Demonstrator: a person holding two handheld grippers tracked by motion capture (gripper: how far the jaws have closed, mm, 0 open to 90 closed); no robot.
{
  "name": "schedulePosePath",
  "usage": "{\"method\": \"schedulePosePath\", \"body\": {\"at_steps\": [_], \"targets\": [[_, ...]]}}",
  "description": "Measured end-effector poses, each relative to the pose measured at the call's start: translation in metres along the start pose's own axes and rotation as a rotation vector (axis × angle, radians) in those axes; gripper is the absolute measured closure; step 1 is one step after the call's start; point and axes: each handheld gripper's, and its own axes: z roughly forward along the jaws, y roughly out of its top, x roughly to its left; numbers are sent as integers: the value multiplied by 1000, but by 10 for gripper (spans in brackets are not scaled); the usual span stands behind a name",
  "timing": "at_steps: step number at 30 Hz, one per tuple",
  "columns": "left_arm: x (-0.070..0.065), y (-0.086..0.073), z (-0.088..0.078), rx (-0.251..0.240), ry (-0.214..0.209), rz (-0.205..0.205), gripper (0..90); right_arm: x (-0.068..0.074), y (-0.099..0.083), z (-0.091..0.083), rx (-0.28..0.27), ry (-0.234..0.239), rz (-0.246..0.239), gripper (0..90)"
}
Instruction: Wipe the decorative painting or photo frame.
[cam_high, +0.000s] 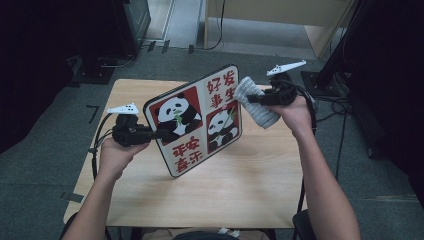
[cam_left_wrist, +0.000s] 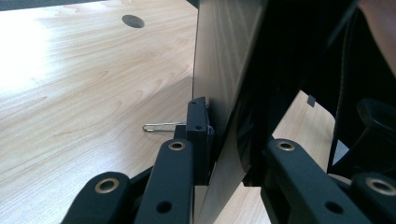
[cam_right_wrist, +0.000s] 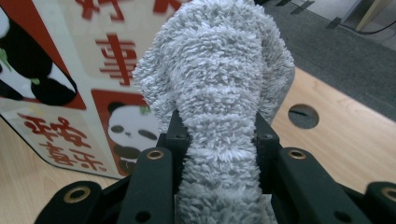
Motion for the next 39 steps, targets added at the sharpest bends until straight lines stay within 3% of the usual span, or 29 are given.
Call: {"method": "schedulePosePath", "body": {"at_steps": [13, 18, 25, 39], "targets": [[2, 0, 0, 3, -11, 16, 787, 19, 61, -18, -69, -31, -76, 686], [3, 1, -1, 4, -18, 21, 788, 20, 76, -15, -80, -48, -76, 681], [6, 1, -2, 8, -32, 20, 786, 21, 76, -2, -51, -34, -78, 686], [7, 1, -2, 16, -40, 23, 785, 17, 65, 5, -32, -17, -62, 689]]}}
